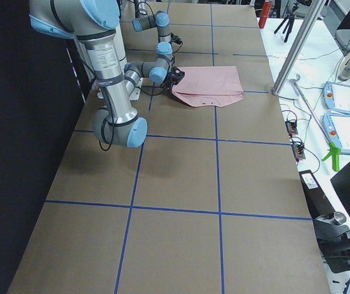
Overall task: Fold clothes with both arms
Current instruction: 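Move the left gripper to the shirt's other near corner and grasp both corners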
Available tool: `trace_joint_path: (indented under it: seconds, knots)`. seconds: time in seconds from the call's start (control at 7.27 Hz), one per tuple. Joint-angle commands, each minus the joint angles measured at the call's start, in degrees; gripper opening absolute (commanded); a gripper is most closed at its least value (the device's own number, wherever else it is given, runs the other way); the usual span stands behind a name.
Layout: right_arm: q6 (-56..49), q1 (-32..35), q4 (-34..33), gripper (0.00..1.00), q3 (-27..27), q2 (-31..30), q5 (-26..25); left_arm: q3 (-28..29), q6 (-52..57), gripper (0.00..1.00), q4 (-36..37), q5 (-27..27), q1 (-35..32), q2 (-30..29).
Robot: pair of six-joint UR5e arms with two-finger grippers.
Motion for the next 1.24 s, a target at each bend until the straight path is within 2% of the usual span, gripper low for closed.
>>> trace_joint_path:
  seconds: [0.0,0.28,0.55,1.1]
  knots:
    - [-0.03,0.0,0.0,0.0,0.0,0.13,0.03,0.53,-0.11,0.63,0.0,0.03,1.36,0.5]
    - [0.05,0.0,0.0,0.0,0.0,0.13,0.03,1.32,-0.02,0.55,0.0,0.12,1.62,0.93]
    - [0.05,0.0,0.0,0.0,0.0,0.13,0.03,0.8,0.24,0.0,0.09,-0.05,1.62,0.94]
    - [0.05,0.0,0.17,0.0,0.0,-0.66,-0.14,0.44,0.07,0.0,0.09,0.12,1.62,0.5]
